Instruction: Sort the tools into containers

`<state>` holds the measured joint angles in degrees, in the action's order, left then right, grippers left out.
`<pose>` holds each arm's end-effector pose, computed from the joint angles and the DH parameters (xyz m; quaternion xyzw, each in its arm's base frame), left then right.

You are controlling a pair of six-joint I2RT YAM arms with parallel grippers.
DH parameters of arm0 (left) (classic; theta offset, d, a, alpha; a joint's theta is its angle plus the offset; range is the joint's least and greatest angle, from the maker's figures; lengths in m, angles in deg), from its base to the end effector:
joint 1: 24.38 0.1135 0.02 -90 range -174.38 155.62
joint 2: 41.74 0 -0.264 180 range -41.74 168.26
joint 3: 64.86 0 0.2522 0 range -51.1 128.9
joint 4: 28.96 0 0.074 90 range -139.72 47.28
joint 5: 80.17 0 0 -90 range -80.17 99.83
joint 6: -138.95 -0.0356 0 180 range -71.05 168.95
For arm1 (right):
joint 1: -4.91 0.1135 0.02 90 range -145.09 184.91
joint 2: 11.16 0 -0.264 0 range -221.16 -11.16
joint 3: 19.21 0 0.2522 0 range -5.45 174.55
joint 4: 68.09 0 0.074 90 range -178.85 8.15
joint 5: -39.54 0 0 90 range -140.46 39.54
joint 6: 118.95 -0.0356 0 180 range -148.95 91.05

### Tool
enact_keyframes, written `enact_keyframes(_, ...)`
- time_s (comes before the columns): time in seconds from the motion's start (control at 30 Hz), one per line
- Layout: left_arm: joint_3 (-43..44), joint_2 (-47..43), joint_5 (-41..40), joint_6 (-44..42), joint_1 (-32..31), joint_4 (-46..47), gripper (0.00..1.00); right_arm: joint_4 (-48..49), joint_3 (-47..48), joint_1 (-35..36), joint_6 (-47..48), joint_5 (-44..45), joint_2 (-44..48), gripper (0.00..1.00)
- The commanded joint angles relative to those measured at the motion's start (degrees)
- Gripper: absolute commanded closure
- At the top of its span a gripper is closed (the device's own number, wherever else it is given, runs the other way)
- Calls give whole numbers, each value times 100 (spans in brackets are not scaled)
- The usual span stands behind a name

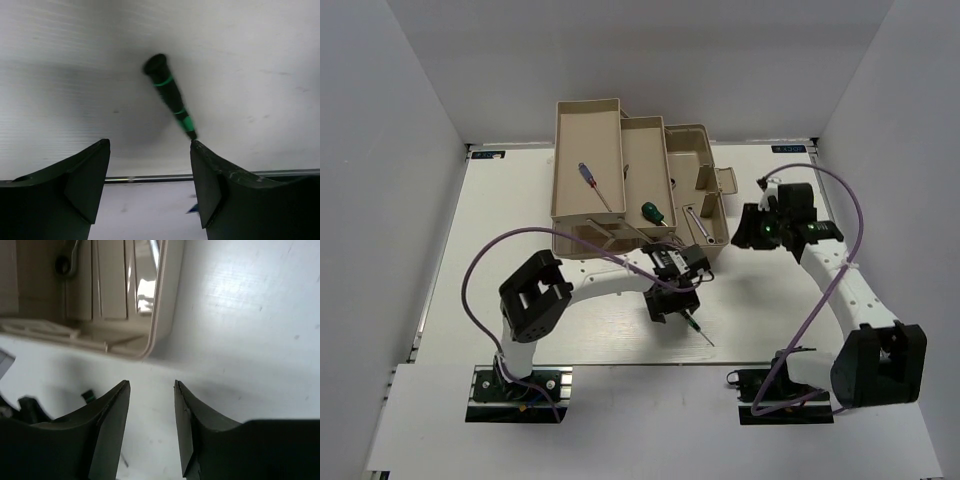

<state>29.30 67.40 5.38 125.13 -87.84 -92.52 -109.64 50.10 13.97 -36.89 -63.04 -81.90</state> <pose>0.1687 -0.3315 0.1904 -0.1140 0.9877 -0.0803 0.0707 0.2601 0.0493 0.2823 -0.0526 0.9110 0.1580 0.3773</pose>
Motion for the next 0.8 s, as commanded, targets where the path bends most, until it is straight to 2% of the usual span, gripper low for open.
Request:
enact_keyframes(0.0,685,289,-381,766,-79,-39,25,2,-131,-124,-76,-674,622,54)
enact_keyframes(0.17,1082,731,-513,898,-193,-143,25,-297,-308,-176,179,-772,878,54)
enact_keyframes(0.4,881,925,-751,1083,-193,-390,25,-376,-448,-211,135,-992,1071,54)
enact_keyframes(0.47,881,1047,-838,1083,-193,-477,28,-402,-492,-247,109,-1018,1097,54)
enact_keyframes(0.7,908,1505,-979,890,-254,-611,55,-596,-484,-431,118,-992,1220,54)
enact_keyframes(0.73,794,1505,-909,890,-254,-610,65,-605,-466,-466,135,-992,1194,54)
enact_keyframes(0.77,732,1505,-909,794,-254,-514,69,-631,-466,-493,135,-983,1212,54)
